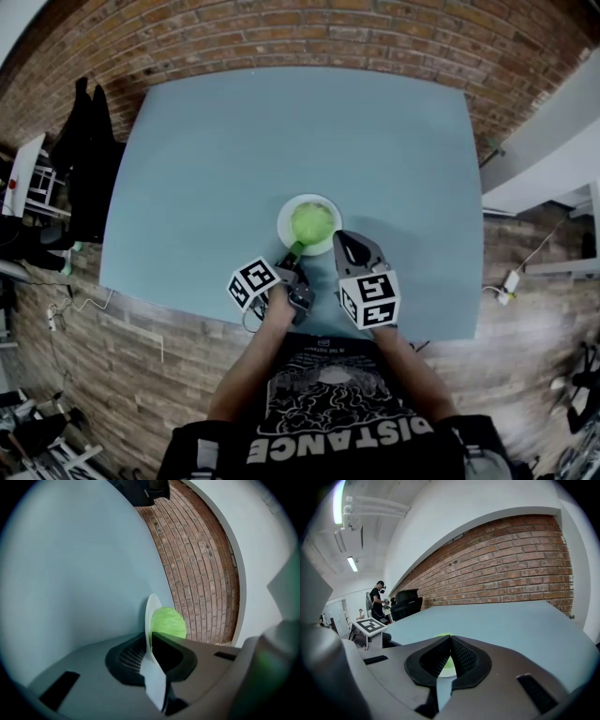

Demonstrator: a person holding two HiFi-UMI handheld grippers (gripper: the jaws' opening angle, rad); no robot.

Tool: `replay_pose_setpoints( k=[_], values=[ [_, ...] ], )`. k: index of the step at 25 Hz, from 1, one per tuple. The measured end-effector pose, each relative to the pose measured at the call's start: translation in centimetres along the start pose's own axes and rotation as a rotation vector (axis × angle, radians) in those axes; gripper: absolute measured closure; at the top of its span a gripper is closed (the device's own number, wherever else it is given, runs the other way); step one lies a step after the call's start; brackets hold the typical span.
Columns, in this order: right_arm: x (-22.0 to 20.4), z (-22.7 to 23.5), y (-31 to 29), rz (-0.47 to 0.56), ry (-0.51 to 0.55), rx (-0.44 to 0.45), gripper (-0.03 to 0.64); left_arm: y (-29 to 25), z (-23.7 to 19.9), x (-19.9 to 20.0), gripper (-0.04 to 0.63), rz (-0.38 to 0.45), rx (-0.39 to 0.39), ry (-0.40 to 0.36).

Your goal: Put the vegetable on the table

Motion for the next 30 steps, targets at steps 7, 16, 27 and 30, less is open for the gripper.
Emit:
replay_pose_setpoints(
  k=[7,16,27,30],
  values=[
    [0.0,0.3,0.3,-0.004,0.0,-0.006,0.609,-0.4,0.5,0.5,0.561,-0.022,0.08,-0.102],
    [0.0,0.1,0.2,0.0,-0.001,0.002,0.609,-0.8,1.6,1.5,0.538,-0.06,0.178,-0.271],
    [0.0,-0.3,0.6,0.012,0.008,0.003,0.609,-1.2,2.8,1.2,0.527,-0.118,0.256,-0.47],
    [0.0,-0.4,0.8,0.005,0.011,0.006,0.609,-1.4,3.4,0.9,0.516,-0.12,0.302,-0.549]
  ],
)
Point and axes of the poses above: the fingertips, and each gripper's own axes: y backward along the fingers, z to its right, x out of its top, the point moved 10 cm from there along y, backward along the fingers, and after that the axes turned 11 degrees about z, right-handed, at the moved point
